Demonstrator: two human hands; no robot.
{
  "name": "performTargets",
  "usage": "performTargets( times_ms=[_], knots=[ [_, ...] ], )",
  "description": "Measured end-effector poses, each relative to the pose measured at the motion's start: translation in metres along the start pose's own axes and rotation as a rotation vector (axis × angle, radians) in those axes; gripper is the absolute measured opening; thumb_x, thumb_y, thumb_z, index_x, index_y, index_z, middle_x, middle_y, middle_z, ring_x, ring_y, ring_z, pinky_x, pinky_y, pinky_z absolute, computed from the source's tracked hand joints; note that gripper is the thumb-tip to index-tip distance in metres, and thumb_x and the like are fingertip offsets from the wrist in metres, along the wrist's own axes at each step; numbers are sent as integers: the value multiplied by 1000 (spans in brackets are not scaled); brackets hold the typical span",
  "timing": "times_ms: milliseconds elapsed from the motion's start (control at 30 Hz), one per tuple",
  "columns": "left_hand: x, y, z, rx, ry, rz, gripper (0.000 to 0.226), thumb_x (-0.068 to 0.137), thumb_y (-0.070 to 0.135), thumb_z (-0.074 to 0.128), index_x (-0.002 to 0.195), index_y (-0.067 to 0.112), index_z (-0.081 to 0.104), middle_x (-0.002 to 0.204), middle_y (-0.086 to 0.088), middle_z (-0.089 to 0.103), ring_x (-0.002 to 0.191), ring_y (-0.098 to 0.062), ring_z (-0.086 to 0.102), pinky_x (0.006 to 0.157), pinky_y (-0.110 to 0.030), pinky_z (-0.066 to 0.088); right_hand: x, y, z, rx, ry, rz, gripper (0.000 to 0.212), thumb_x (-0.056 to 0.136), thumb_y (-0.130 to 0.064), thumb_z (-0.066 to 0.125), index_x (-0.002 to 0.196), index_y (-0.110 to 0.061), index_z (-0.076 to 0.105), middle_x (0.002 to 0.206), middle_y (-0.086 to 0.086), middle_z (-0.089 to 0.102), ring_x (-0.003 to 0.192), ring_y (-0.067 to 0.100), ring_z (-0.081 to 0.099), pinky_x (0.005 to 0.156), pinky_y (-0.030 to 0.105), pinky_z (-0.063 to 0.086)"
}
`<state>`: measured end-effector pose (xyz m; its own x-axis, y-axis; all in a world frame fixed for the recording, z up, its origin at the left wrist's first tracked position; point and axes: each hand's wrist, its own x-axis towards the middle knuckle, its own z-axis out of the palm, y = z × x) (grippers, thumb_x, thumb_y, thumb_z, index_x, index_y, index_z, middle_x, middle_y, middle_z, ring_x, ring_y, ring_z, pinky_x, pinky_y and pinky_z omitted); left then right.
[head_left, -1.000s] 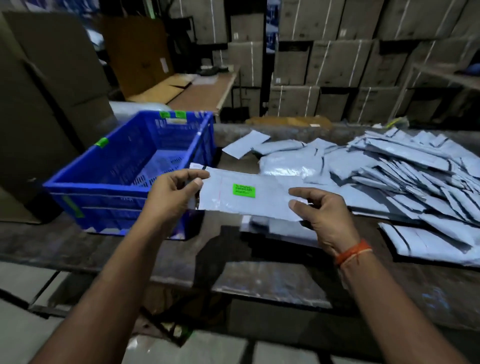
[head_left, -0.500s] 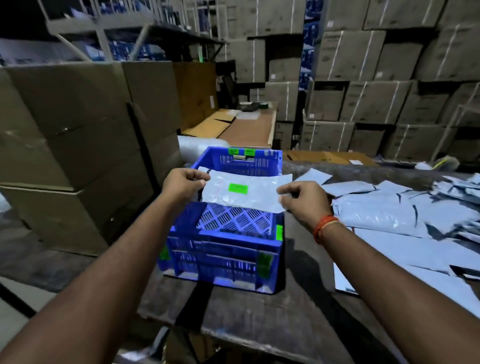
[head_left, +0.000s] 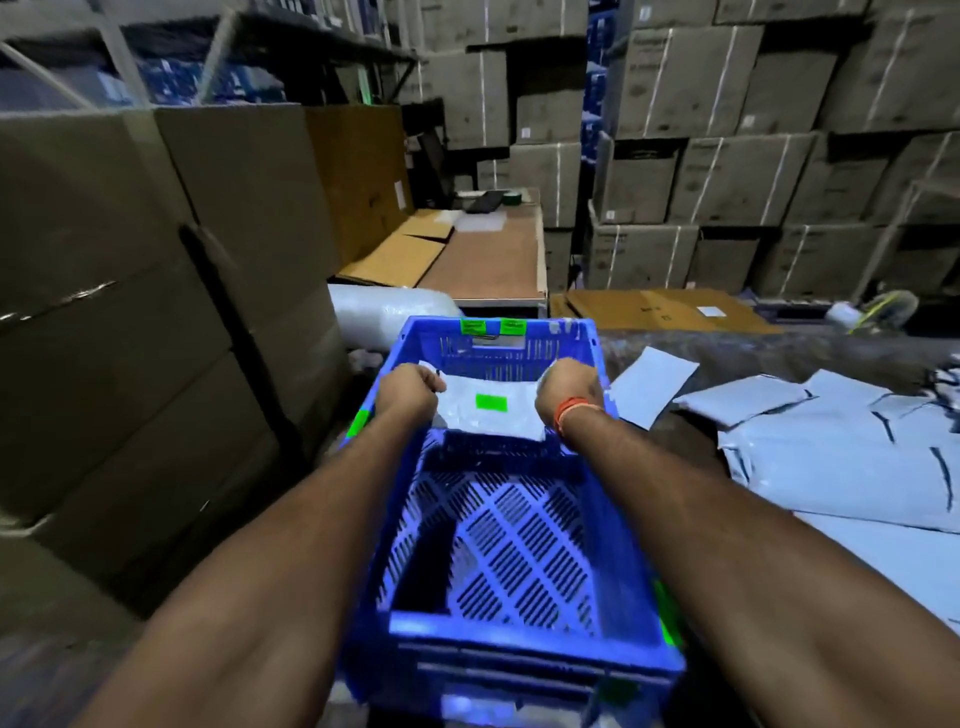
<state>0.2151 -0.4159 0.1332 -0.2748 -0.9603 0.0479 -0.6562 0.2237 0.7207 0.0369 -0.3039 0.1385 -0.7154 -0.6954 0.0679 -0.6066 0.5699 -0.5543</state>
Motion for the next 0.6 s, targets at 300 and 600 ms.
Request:
performTargets(
  times_ms=[300, 600],
  knots=[
    [70, -38, 72, 108, -122, -120, 28, 88, 2, 57, 101, 19, 76, 122, -10, 69, 113, -29, 65, 90, -30, 49, 51, 14, 65, -35, 34, 218, 26, 99, -15, 49, 114, -3, 68, 117, 22, 66, 110, 41, 64, 90, 41, 53],
    [97, -59, 118, 460, -212, -9, 33, 97, 21, 53, 126, 15, 65, 133, -15, 48, 115, -36, 59, 99, -41, 50, 61, 32, 112, -339, -66, 161, 36, 97, -2, 39, 123, -3, 63, 130, 19, 58, 119, 37, 58, 95, 40, 51]
  ],
)
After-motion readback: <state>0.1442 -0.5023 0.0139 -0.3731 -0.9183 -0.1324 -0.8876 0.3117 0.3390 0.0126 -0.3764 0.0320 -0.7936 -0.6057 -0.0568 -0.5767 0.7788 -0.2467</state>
